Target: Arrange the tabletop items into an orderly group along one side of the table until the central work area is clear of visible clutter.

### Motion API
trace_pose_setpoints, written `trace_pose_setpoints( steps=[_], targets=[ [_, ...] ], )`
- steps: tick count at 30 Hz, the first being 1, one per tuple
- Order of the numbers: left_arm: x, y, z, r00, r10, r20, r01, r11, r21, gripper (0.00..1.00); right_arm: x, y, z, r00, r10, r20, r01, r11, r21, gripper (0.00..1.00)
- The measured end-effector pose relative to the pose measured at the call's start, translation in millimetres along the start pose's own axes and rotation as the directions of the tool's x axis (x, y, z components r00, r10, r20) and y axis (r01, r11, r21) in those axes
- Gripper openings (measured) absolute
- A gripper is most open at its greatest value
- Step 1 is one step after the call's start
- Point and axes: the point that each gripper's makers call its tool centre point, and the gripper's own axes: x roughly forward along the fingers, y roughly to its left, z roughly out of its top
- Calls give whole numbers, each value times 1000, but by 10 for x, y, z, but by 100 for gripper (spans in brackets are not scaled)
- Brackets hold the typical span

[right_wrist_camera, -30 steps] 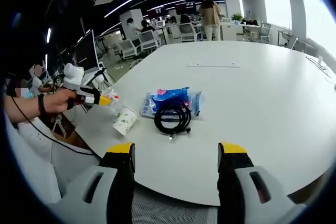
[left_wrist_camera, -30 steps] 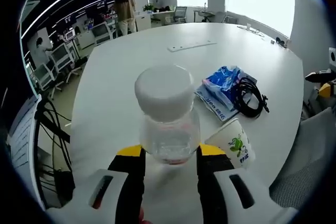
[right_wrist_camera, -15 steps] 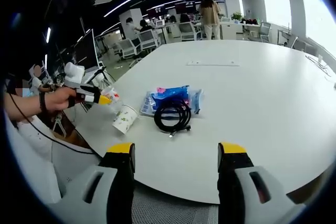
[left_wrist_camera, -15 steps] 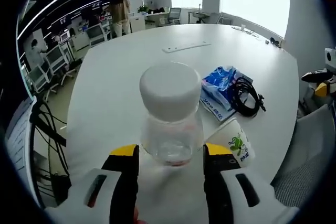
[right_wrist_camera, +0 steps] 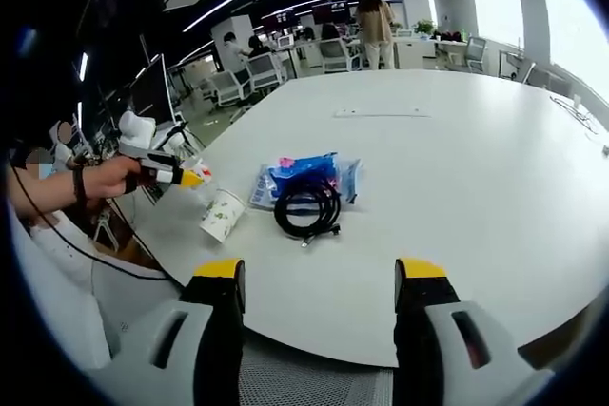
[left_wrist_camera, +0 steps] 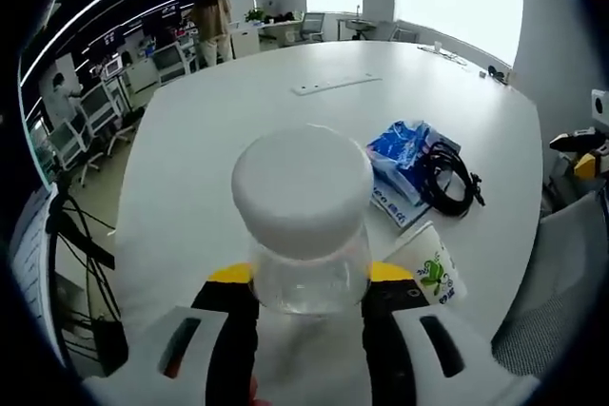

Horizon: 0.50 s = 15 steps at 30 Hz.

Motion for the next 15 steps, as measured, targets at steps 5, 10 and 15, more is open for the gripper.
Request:
trace_pose_setpoints(
  steps=[5, 10, 15],
  targets=[
    [14, 18, 22, 1000, 23, 13, -23, 999, -34, 41, -5, -14, -15, 1000, -5, -4, 5, 1000, 2, 62],
    [51, 69, 47, 999, 49, 12, -49, 997, -65, 40, 19, 3, -37, 1000, 2, -13, -2, 1000, 3, 63],
    [105, 142, 100, 997, 78, 8, -77, 991, -107, 40, 35, 7, -28, 1000, 6, -17, -6, 1000, 2, 63]
  ],
)
